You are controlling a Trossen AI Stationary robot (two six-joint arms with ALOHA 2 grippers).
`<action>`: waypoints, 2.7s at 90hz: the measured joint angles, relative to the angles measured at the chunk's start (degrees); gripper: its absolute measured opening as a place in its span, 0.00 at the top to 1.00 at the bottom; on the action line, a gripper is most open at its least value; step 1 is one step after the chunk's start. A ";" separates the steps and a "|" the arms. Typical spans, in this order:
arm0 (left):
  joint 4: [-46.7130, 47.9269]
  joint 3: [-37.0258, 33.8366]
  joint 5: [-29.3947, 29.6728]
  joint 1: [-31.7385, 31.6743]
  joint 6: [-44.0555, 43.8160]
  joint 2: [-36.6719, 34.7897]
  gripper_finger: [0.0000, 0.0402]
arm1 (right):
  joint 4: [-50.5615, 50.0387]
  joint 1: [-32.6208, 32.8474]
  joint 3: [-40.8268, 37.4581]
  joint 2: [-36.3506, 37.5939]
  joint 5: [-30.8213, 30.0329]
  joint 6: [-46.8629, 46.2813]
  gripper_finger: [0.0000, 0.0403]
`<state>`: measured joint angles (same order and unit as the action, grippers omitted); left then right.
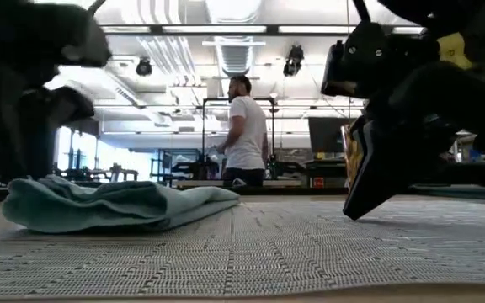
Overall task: Set table place
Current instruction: Put the light blue table napkin on the gray tablemat
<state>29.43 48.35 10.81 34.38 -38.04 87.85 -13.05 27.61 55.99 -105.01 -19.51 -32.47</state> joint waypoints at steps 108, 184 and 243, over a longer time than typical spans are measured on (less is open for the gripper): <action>-4.60 5.27 -1.71 -0.43 2.54 1.23 0.71 | 0.10 -0.01 -0.04 -0.02 -0.10 -0.54 0.97; -23.92 6.15 7.64 -14.30 22.38 9.03 0.71 | -12.16 -0.14 3.27 5.22 -0.07 -0.94 0.97; -22.98 3.13 6.09 -13.76 22.41 8.77 0.71 | -7.20 -2.07 -4.67 7.72 -3.87 -5.49 0.97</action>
<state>6.45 51.48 16.91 20.62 -15.64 96.62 -20.25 25.53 51.32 -97.29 -23.38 -37.96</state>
